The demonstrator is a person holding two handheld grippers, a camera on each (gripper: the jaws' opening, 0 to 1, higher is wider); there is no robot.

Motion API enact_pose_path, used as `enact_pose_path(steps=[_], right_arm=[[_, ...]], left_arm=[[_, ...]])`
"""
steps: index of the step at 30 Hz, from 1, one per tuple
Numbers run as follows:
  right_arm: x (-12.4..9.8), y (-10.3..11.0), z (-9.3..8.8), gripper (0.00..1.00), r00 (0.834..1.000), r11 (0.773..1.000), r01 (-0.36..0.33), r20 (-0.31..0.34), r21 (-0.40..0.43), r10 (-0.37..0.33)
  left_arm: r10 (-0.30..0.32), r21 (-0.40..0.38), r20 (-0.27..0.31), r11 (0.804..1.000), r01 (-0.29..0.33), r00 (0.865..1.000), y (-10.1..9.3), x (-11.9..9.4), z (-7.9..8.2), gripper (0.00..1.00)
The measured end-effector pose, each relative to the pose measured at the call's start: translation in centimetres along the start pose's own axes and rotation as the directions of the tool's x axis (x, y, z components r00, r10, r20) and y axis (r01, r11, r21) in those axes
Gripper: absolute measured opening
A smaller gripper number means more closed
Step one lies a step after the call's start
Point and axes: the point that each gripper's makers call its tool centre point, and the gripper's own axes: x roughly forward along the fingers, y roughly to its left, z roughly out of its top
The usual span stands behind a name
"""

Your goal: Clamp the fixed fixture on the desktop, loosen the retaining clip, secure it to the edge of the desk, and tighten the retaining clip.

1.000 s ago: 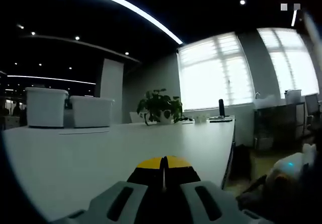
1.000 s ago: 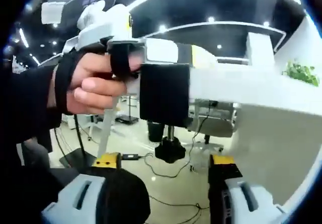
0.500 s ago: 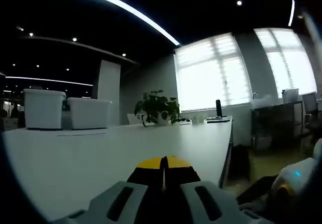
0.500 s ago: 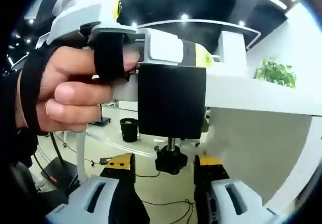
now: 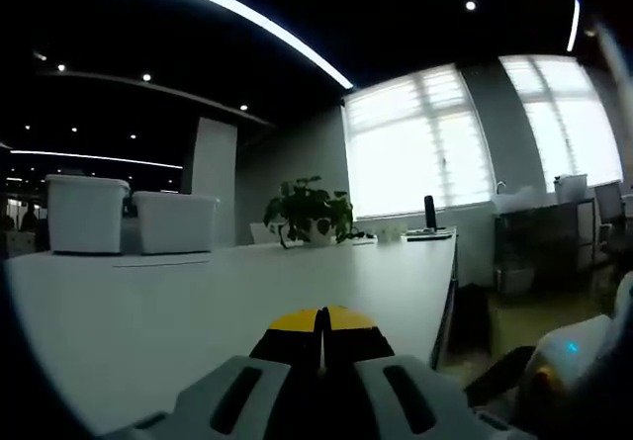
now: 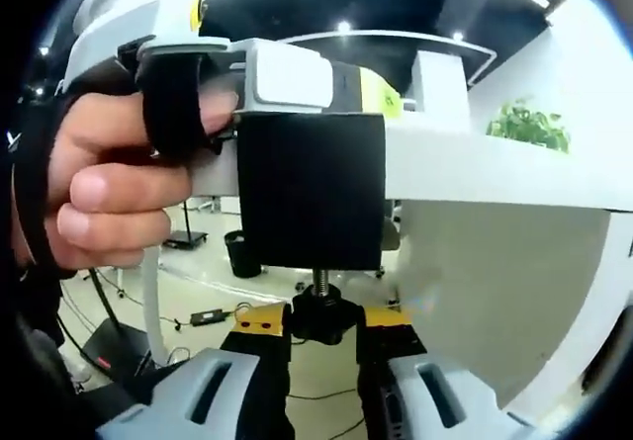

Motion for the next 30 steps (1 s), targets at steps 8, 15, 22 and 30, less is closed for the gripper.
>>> enact_pose_path(steps=[8,15,22,30], right_arm=[[0.1,0.4,0.0,0.22,0.994,0.994,-0.110,-0.006,0.009,0.110],[0.3,0.9,-0.1,0.22,0.926,0.926,-0.376,0.000,-0.018,0.376],[0.5,1.3,-0.2,0.22,0.798,0.796,-0.600,0.011,-0.076,0.603],[0.7,1.5,0.0,0.22,0.687,0.688,-0.719,0.043,-0.104,0.725]], left_arm=[[0.000,-0.012,-0.013,1.000,-0.001,1.000,-0.1,0.0,-0.2,0.01],[0.007,-0.018,-0.018,1.000,-0.008,1.000,0.0,0.0,-0.3,0.01],[0.023,-0.021,-0.022,0.999,-0.023,0.999,0.2,0.2,-0.3,0.01],[0.024,-0.012,-0.012,1.000,-0.024,1.000,0.3,0.3,-0.2,0.01]])
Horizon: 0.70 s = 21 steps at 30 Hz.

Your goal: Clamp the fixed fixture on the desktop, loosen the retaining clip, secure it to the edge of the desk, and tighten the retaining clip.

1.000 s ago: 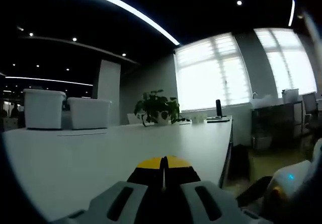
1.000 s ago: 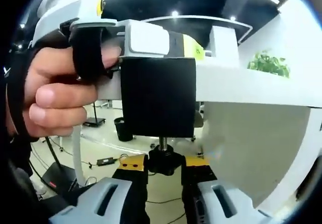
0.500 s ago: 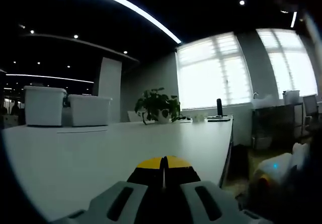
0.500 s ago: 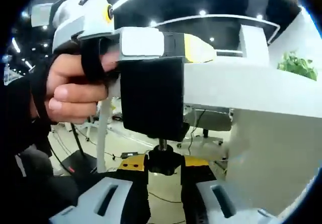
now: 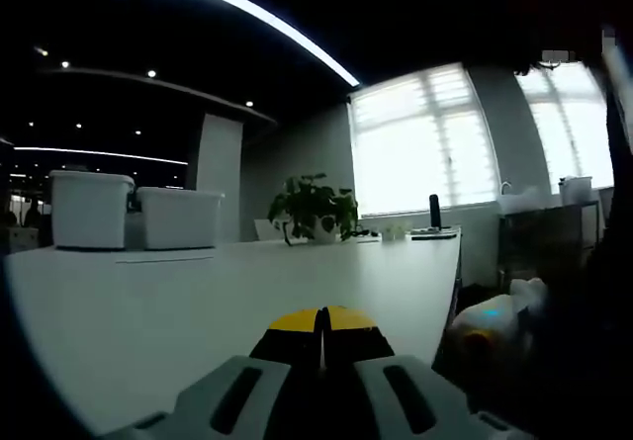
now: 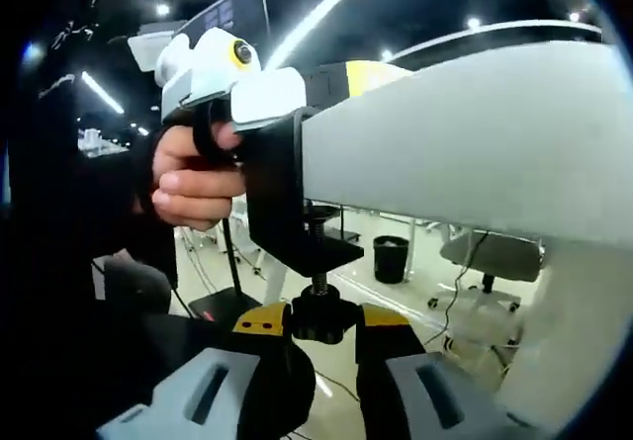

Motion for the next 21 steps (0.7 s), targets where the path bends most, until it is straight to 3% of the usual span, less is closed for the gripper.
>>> enact_pose_path(steps=[6,11,14,17,21], right_arm=[[-0.1,0.8,0.0,0.22,0.999,0.998,-0.041,0.024,-0.057,0.043],[0.0,0.7,0.0,0.23,1.000,0.999,-0.013,0.018,-0.041,0.014],[-0.3,1.3,0.6,0.26,0.999,0.992,0.028,0.031,-0.122,-0.024],[-1.0,0.4,0.5,0.35,0.994,0.986,0.111,-0.005,-0.124,-0.113],[-2.0,0.7,0.3,0.37,0.964,0.963,0.262,-0.032,-0.053,-0.264]], left_arm=[[-0.002,-0.001,-0.001,1.000,0.002,1.000,0.0,0.1,0.0,0.01],[-0.003,-0.003,-0.003,1.000,0.003,1.000,0.0,0.1,-0.1,0.01],[-0.004,-0.005,-0.005,1.000,0.004,1.000,0.0,0.1,-0.1,0.01],[-0.002,0.003,0.005,1.000,0.002,1.000,0.0,0.1,0.0,0.01],[-0.002,0.006,0.010,1.000,0.002,1.000,0.0,0.1,0.1,0.01]])
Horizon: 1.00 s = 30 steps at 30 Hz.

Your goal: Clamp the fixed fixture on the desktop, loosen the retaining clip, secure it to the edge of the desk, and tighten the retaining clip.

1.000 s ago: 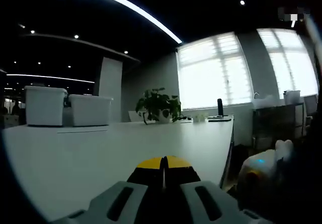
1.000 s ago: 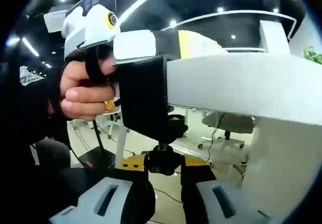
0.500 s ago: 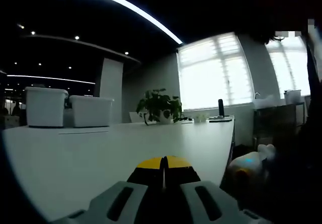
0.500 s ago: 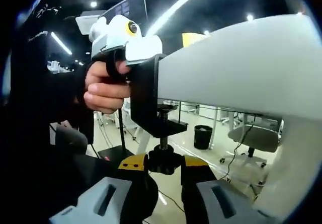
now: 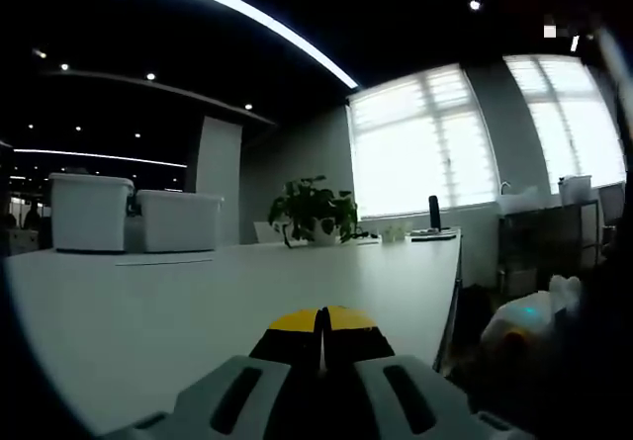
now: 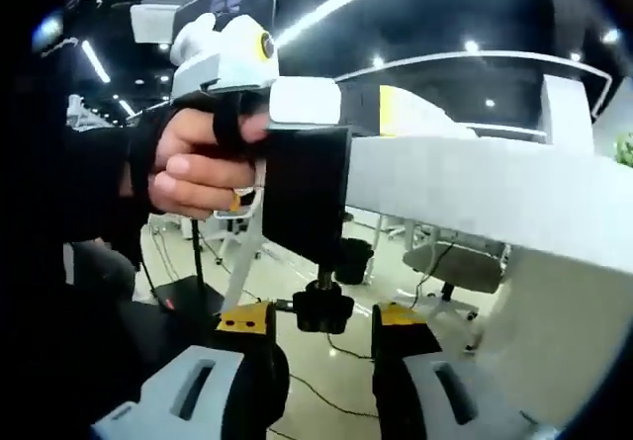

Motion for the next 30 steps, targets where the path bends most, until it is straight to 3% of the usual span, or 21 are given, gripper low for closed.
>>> enact_pose_path(steps=[2,4,5,6,9,10,11,15,21,26,30], right_arm=[[-0.2,0.2,-0.1,0.41,0.996,0.996,0.083,-0.026,0.018,-0.082],[-0.2,0.1,0.1,0.45,0.981,0.980,0.193,-0.029,0.054,-0.191],[-0.2,-0.2,0.2,0.47,0.968,0.965,0.251,-0.021,0.074,-0.251],[-0.3,-0.4,0.2,0.48,0.943,0.939,0.334,-0.032,0.083,-0.332],[-0.1,-0.2,0.6,0.50,0.891,0.883,0.453,-0.033,0.122,-0.452],[0.1,0.0,0.8,0.52,0.879,0.870,0.475,-0.027,0.133,-0.475],[0.4,0.4,0.9,0.54,0.878,0.869,0.478,-0.029,0.132,-0.478],[0.6,0.3,0.0,0.59,0.836,0.817,0.548,-0.070,0.179,-0.545],[0.4,-0.4,-0.7,0.60,0.816,0.793,0.576,-0.092,0.199,-0.570],[1.1,-0.4,0.0,0.59,0.823,0.797,0.565,-0.069,0.215,-0.564],[1.1,-0.3,-0.4,0.50,0.821,0.789,0.567,-0.085,0.236,-0.565]], left_arm=[[0.001,0.000,0.002,1.000,-0.001,1.000,0.0,0.0,0.1,0.01],[0.001,0.000,0.003,1.000,-0.001,1.000,0.0,0.0,0.1,0.01],[0.001,0.003,0.006,1.000,-0.001,1.000,0.0,-0.1,0.1,0.01],[0.000,0.005,0.008,1.000,0.000,1.000,0.0,-0.1,0.2,0.01],[-0.002,0.010,0.015,1.000,0.002,1.000,0.0,-0.1,0.3,0.01],[-0.003,0.010,0.015,1.000,0.003,1.000,0.0,-0.2,0.3,0.01],[-0.004,0.010,0.016,1.000,0.004,1.000,0.0,-0.2,0.3,0.01],[-0.011,0.014,0.021,1.000,0.011,1.000,-0.1,-0.4,0.4,0.01],[-0.021,0.018,0.026,1.000,0.021,0.999,-0.2,-0.5,0.5,0.01],[-0.026,0.014,0.021,1.000,0.026,0.999,-0.3,-0.5,0.4,0.01],[-0.031,0.012,0.018,0.999,0.030,0.999,-0.3,-0.6,0.3,0.01]])
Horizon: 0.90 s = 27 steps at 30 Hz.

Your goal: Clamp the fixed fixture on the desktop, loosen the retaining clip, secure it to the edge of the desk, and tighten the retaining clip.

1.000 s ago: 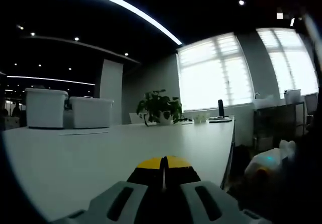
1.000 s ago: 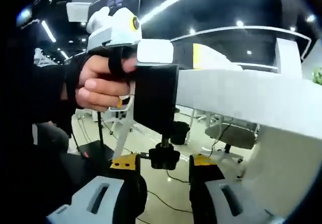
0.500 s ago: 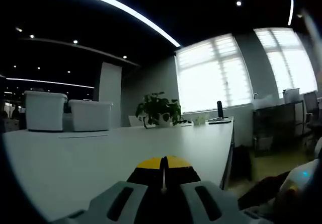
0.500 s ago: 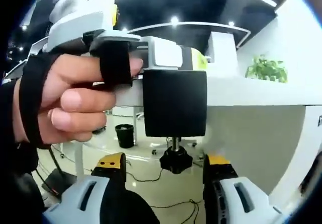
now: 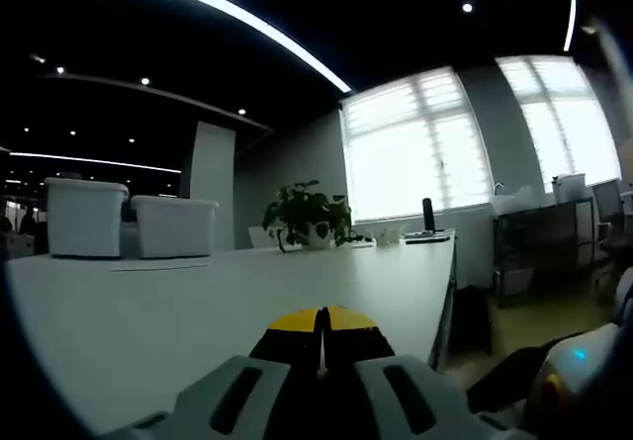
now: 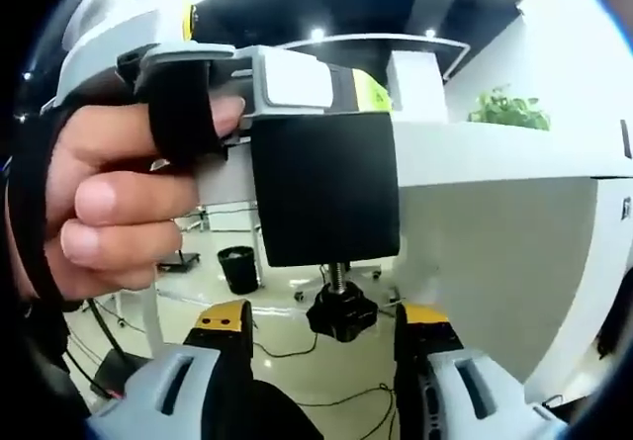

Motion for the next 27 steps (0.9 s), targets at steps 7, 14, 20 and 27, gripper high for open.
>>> enact_pose_path(steps=[7,14,20,27], right_arm=[[0.1,-0.6,0.1,0.35,1.000,1.000,0.018,0.005,0.008,-0.018],[0.4,-1.1,0.5,0.26,1.000,1.000,0.027,0.010,0.011,-0.027],[0.6,-1.4,0.4,0.25,1.000,0.999,0.023,-0.001,0.025,-0.023],[0.6,-0.9,0.6,0.24,0.996,0.995,-0.086,0.025,-0.046,0.087]], left_arm=[[0.000,0.000,0.000,1.000,0.000,1.000,0.0,0.0,0.0,0.01],[0.000,-0.002,-0.003,1.000,0.000,1.000,0.1,0.0,-0.1,0.01],[0.001,-0.003,-0.005,1.000,-0.001,1.000,0.2,0.1,-0.2,0.01],[0.002,-0.008,-0.013,1.000,-0.002,1.000,0.2,0.2,-0.2,0.01]])
